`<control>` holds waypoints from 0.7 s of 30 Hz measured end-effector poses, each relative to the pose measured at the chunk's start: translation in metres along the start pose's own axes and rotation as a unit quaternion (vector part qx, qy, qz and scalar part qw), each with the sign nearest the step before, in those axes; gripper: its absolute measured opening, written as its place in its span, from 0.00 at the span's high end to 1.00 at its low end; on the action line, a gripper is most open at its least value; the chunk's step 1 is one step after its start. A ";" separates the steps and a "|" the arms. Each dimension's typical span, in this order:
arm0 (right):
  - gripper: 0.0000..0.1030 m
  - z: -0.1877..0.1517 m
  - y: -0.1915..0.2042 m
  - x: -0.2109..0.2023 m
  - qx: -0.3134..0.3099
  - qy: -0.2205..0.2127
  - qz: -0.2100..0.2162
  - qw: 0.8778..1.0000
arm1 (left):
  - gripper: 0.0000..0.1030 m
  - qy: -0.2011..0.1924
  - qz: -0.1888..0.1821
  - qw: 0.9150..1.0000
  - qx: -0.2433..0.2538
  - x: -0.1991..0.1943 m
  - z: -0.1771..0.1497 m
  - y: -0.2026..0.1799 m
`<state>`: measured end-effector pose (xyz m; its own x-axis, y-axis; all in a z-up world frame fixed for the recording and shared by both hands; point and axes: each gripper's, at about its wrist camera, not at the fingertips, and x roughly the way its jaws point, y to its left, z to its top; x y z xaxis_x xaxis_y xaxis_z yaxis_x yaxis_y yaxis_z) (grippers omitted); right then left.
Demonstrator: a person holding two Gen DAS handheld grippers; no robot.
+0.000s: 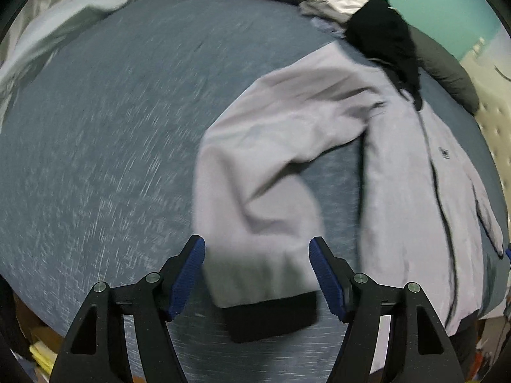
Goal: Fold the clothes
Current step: 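Grasp the black sleeve cuff with the right gripper and stretch the sleeve out, then grasp the other black sleeve cuff with the left gripper and pull it outward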
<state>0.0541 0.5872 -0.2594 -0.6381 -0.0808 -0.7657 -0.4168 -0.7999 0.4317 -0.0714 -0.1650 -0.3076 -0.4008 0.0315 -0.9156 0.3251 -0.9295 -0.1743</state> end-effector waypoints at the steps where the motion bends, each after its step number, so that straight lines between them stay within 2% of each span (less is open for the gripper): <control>1: 0.73 -0.003 0.009 -0.001 -0.004 0.002 0.002 1.000 | 0.31 0.005 -0.001 1.000 -0.007 0.006 -0.004 0.009; 6: 0.73 -0.013 0.047 -0.009 -0.033 0.003 0.000 0.999 | 0.31 0.026 -0.032 0.998 -0.038 0.029 -0.024 0.036; 8: 0.73 -0.017 0.059 -0.015 -0.044 0.002 -0.004 0.999 | 0.31 0.030 -0.055 0.997 -0.036 0.036 -0.031 0.039; 10: 0.73 -0.020 0.073 -0.018 -0.056 0.002 -0.010 0.998 | 0.35 0.030 -0.059 0.998 -0.021 0.040 -0.036 0.038; 11: 0.73 -0.022 0.080 -0.019 -0.061 0.003 -0.012 0.998 | 0.44 0.029 -0.063 0.997 -0.016 0.040 -0.037 0.038; 12: 0.73 -0.024 0.086 -0.020 -0.064 0.002 -0.013 0.998 | 0.59 0.029 -0.071 0.997 -0.012 0.039 -0.038 0.038; 14: 0.73 -0.027 0.094 -0.023 -0.068 0.001 -0.013 0.998 | 0.80 0.030 -0.093 0.995 -0.005 0.035 -0.038 0.039; 17: 0.73 -0.030 0.106 -0.028 -0.074 -0.003 -0.014 0.997 | 0.90 0.021 -0.089 0.996 0.025 0.018 -0.033 0.040; 21: 0.73 -0.034 0.121 -0.034 -0.082 -0.007 -0.012 0.997 | 0.93 -0.004 -0.080 0.995 0.054 -0.013 -0.021 0.051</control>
<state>0.0477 0.4726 -0.1971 -0.6387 -0.0525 -0.7677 -0.3213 -0.8884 0.3280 -0.0323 -0.2050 -0.3122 -0.4463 0.1792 -0.8768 0.1634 -0.9470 -0.2767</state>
